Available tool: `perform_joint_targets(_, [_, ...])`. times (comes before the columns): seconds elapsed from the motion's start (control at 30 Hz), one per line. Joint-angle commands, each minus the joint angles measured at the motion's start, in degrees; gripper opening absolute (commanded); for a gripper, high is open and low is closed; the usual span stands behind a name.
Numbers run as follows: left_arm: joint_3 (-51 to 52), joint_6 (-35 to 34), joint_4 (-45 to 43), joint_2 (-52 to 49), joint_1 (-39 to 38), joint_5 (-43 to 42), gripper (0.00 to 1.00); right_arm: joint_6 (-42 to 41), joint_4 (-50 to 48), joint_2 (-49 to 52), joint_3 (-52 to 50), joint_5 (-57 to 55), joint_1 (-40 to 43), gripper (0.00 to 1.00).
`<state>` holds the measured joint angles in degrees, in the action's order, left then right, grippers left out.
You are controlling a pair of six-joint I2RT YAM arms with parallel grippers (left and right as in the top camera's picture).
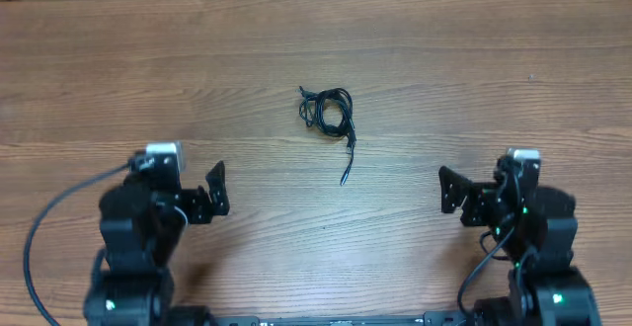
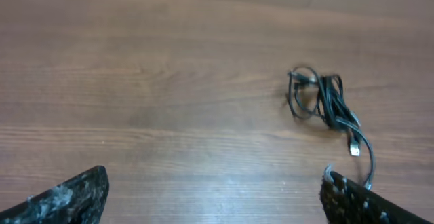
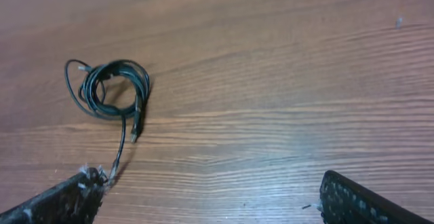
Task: Untangle cables
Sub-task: 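Move both grippers forward toward the black cable bundle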
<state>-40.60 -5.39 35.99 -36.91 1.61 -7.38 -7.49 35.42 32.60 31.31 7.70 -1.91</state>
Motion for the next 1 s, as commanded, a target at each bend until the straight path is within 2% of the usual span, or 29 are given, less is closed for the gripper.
perform_joint_targets(0.0, [-6.88, 1.11, 4.20, -5.53, 0.28, -1.70, 1.00, -0.22, 2.40, 4.44, 5.70, 0.57, 0.07, 1.00])
perform_joint_targets(0.2, [-18.84, 1.09, 20.87, -13.55, 0.33, -1.25, 1.00, -0.17, 11.08, 12.66, 13.70, 0.55, 0.07, 1.00])
perform_joint_targets(0.33, [-23.69, 1.11, 26.80, -15.41, 0.31, -1.25, 1.00, -0.22, 14.27, 16.09, 16.68, 0.70, 0.04, 1.00])
perform_joint_targets(0.5, [-23.96, -2.86, 23.85, -15.50, 0.28, -3.80, 0.99, -0.22, 12.37, 17.59, 17.05, 4.46, 0.07, 1.00])
perform_joint_targets(0.7, [-23.98, -7.10, 12.00, -18.10, 0.24, -13.29, 1.00, -0.24, 10.27, 17.62, 17.05, 5.03, 0.04, 1.00])
perform_joint_targets(0.83, [-24.13, -10.67, 7.93, -21.97, 0.07, -13.88, 1.00, -0.24, 10.14, 17.62, 17.05, 5.03, 0.07, 1.00])
perform_joint_targets(0.97, [-25.49, -10.91, 6.10, -26.58, -2.01, -14.58, 1.00, -0.24, 10.14, 17.62, 17.05, 5.05, 0.07, 1.00])
